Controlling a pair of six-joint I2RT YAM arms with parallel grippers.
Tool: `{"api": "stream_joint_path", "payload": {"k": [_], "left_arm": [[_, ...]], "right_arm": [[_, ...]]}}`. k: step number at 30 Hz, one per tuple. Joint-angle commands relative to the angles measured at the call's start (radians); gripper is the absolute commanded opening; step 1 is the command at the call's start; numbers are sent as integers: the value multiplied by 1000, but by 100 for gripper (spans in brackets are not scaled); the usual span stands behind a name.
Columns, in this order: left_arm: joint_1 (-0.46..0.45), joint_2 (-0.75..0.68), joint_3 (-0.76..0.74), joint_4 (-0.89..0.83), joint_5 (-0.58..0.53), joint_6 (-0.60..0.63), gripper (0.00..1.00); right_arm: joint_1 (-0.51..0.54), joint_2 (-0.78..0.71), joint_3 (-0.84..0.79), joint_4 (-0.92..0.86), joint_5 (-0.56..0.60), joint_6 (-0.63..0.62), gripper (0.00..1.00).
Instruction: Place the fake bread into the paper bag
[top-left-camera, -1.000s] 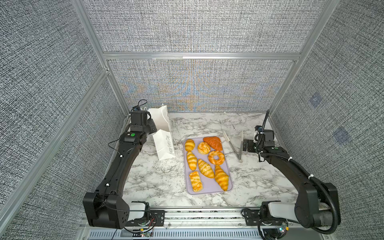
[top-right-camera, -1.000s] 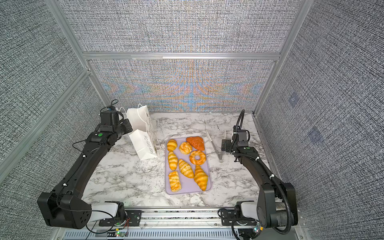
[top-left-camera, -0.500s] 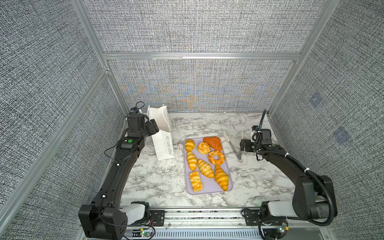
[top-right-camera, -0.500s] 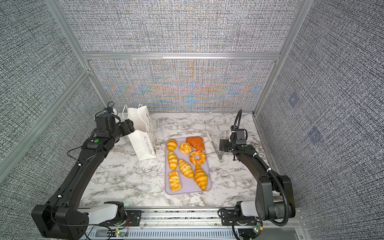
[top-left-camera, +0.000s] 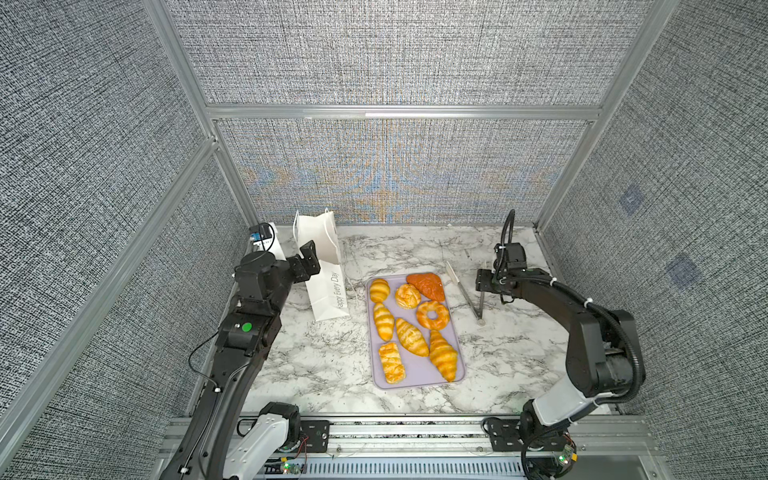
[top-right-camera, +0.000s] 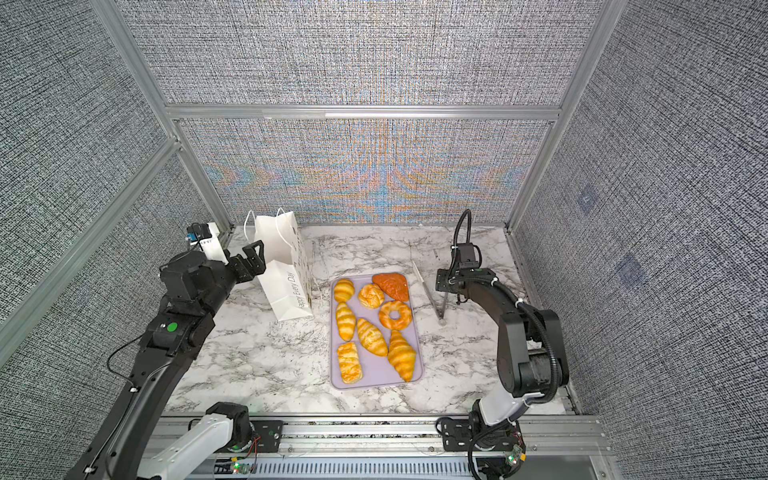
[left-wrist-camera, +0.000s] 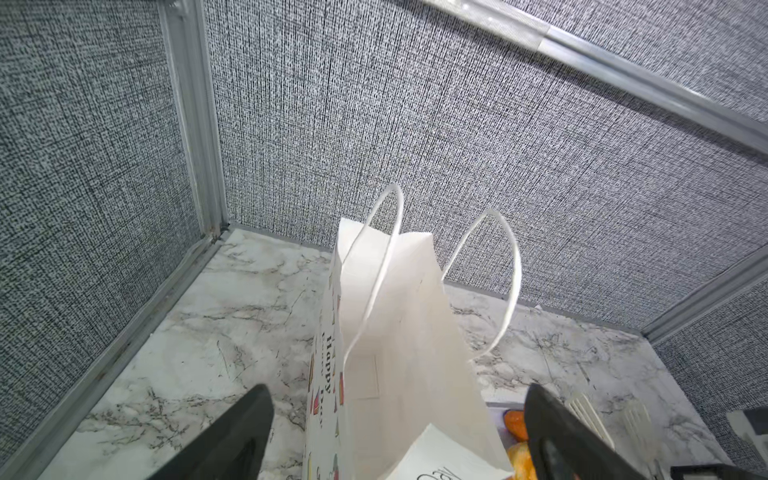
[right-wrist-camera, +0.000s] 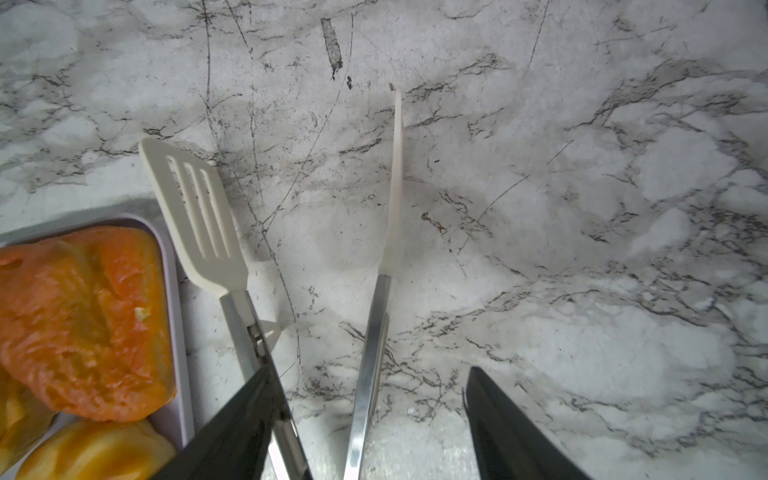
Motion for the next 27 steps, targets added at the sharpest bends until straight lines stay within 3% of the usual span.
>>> {"api": "stream_joint_path", "payload": {"k": [1, 6, 11, 15, 21, 27], "left_arm": [[-41, -44, -37, 115, -4, 23, 97], [-189, -65, -30, 188, -74, 86, 99], [-321, 5, 33, 175, -156, 175, 99], [-406, 58, 42, 215, -200, 211, 99], [-463, 134, 79, 238, -177, 258, 99], [-463, 215, 145, 216, -115, 284, 99]], "right_arm": [[9, 42, 30, -65, 28, 28, 68], [16, 91, 47, -93, 64, 41, 61], [18, 135, 63, -110, 63, 48, 44], [18, 158, 62, -109, 61, 47, 37], [-6, 156, 62, -86, -31, 60, 8], [-13, 36, 81, -92, -79, 44, 0]]}}
